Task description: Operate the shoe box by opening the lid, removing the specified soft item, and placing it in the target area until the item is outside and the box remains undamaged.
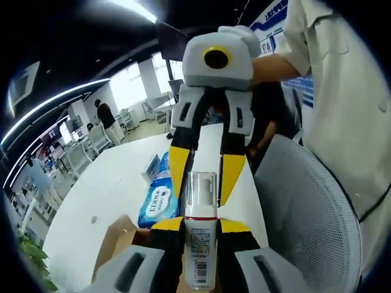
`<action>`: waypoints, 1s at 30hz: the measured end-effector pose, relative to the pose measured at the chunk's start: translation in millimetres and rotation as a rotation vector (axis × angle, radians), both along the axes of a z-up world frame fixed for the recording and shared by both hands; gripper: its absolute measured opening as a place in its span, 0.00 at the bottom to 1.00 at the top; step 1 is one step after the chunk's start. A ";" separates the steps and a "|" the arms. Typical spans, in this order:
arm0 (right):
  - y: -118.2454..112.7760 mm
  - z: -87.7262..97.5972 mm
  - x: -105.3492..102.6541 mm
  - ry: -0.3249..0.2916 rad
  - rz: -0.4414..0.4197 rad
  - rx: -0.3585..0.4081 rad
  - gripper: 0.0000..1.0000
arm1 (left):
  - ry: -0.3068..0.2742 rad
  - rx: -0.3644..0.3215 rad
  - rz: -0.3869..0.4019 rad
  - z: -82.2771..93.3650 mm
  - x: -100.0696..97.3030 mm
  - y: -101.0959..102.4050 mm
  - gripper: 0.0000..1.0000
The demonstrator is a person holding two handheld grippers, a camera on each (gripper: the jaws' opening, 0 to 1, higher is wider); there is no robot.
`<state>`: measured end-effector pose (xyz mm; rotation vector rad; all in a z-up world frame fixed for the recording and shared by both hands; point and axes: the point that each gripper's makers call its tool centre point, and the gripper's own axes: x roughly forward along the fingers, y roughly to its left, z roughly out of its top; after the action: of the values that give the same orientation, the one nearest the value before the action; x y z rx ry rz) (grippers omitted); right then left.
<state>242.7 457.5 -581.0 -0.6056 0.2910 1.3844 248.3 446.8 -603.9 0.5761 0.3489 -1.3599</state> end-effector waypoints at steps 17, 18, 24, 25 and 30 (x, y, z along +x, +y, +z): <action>1.6 5.1 2.8 0.026 0.030 -0.046 0.16 | -0.022 -0.043 0.052 2.3 7.2 -1.6 0.23; 1.5 5.2 3.1 0.026 0.032 -0.048 0.16 | -0.025 -0.045 0.062 3.3 9.7 -1.2 0.25; 1.3 7.0 9.0 0.022 0.038 -0.060 0.16 | -0.010 -0.074 0.104 8.2 18.6 1.2 0.34; 0.9 7.0 9.8 0.020 0.039 -0.062 0.16 | 0.011 -0.083 0.116 8.1 18.9 2.2 0.35; -2.1 8.0 17.3 0.013 0.035 -0.071 0.16 | 0.049 -0.100 0.169 5.2 22.9 9.1 0.43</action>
<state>260.0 455.3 -573.0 -0.6626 0.3427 1.4165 271.2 455.9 -598.6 0.4209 0.3592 -1.2231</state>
